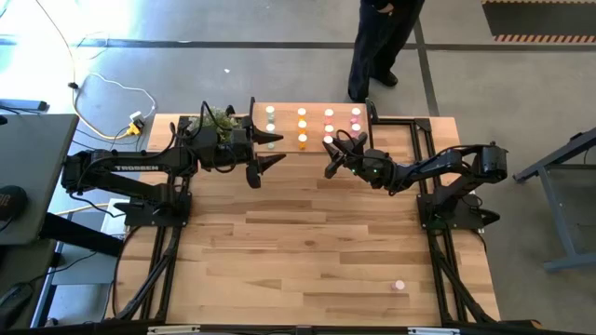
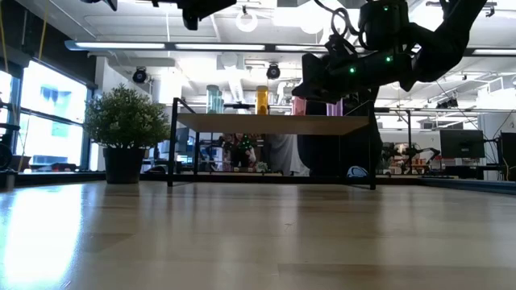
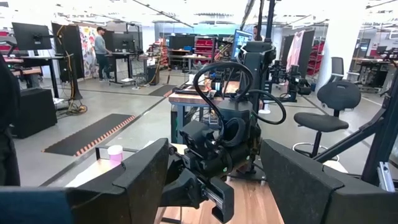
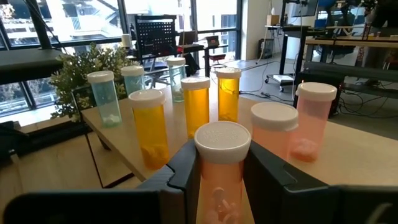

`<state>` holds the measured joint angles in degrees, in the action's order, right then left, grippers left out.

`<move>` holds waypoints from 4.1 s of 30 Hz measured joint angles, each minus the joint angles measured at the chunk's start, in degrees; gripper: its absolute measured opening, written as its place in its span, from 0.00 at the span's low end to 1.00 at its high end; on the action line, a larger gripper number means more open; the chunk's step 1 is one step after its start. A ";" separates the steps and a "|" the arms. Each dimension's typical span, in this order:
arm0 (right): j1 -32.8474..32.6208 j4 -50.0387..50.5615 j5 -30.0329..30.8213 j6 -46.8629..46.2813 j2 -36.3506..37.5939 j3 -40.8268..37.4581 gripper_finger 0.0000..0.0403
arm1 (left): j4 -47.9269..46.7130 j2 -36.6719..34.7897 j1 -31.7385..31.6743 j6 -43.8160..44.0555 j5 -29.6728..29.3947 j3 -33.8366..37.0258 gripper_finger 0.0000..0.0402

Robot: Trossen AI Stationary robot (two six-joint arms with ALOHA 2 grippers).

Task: Pick and place medicine bottles onto shelf by color
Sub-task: Put the pink pill bottle on the shelf aligned with the other pink pill bottles, then put the violet pill bottle on the shelf aligned with the other violet pill bottles

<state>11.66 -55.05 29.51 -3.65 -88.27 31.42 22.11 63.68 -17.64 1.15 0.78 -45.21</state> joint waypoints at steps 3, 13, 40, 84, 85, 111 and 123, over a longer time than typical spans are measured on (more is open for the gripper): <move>0.00 0.00 0.05 0.03 0.00 0.00 0.23 | 0.00 0.00 0.01 0.10 -0.06 0.00 0.61; 0.00 0.00 0.67 0.08 0.21 0.00 0.35 | -0.02 0.00 0.01 0.13 -0.15 0.00 0.61; -0.04 -4.80 0.81 2.51 4.32 0.04 0.44 | -0.04 0.00 0.03 0.15 -0.15 0.00 0.61; -33.83 74.27 10.32 -36.39 33.03 24.67 0.44 | 0.10 0.00 0.05 0.15 -0.13 0.02 0.61; -34.10 81.10 9.91 -41.99 32.68 26.79 0.44 | -0.04 0.00 0.05 0.15 -0.13 0.02 0.61; -51.79 115.01 -20.99 -97.00 15.17 34.27 0.44 | -3.00 0.07 3.11 8.90 4.59 0.02 0.61; -60.54 116.48 -25.87 -99.11 9.05 34.23 0.44 | -2.72 0.07 14.58 10.73 0.82 0.02 0.61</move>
<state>-48.88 61.43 3.64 -102.76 -79.22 65.65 19.39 63.75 -3.06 11.88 1.60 -45.19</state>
